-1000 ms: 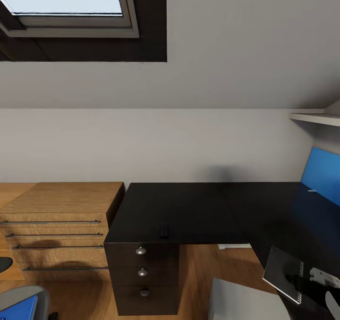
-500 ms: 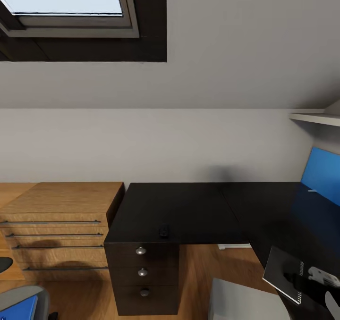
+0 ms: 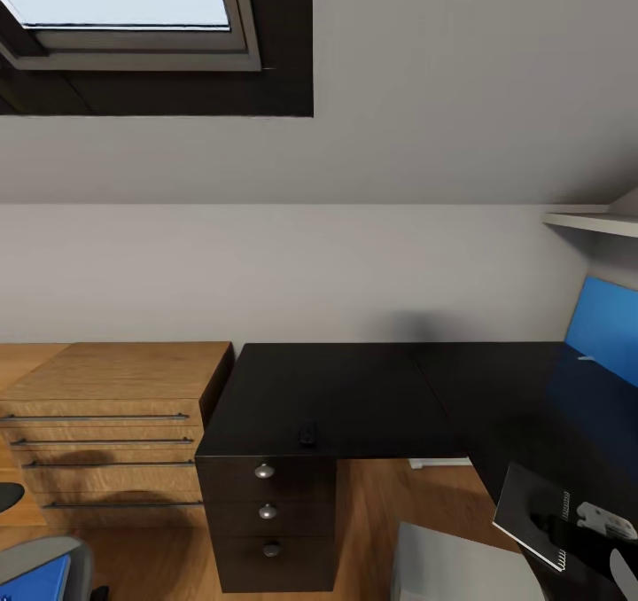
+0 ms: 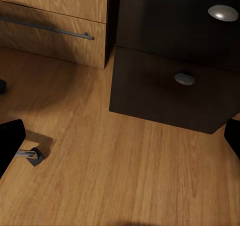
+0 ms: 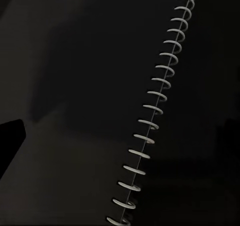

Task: In the bedroom, organize the workspace by keeping the computer under the desk, ensuring the monitor is on the desk, placing the keyboard on the desk next to the monitor, placing the mouse on the desk next to the keyboard, moving the folder from the swivel chair onto the desk next to the mouse, stacking the notebook on top of the folder with the pen on top of the notebook, and positioning the swivel chair next to the desk.

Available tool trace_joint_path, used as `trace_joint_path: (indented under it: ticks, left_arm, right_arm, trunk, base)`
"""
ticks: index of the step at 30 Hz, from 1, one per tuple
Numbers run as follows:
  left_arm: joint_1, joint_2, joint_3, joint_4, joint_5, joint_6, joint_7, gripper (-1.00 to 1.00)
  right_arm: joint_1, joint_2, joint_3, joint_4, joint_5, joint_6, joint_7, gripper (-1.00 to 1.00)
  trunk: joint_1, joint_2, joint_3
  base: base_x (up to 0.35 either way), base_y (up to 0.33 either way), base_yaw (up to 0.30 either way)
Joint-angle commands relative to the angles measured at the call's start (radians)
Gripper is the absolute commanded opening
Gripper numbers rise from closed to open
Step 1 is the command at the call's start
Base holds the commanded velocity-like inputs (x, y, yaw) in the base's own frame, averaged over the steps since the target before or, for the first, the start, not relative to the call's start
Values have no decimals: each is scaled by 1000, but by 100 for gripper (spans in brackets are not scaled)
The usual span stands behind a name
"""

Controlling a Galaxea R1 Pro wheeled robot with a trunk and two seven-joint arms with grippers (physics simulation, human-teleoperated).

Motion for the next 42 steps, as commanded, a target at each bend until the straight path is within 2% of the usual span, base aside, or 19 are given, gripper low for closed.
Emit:
trace_joint_path:
  ticks: [1,26,42]
  left_arm:
    - [-1,0,9,1,-9,-3,-3,100]
    - [-1,0,9,1,-9,-4,-3,100]
    - [-1,0,8,1,-9,-4,-3,100]
  right_arm:
    - [0,1,-3,7,-9,12,3,100]
    - [0,2,-3,14,-9,10,3,100]
    - [0,2,-3,14,-9,10,3,100]
  trunk:
    - [0,-1,-1]
    - [0,-1,-1]
    - [0,-1,-1]
  base:
    - [0,0,0]
    - [0,35,0]
    - [0,92,0]
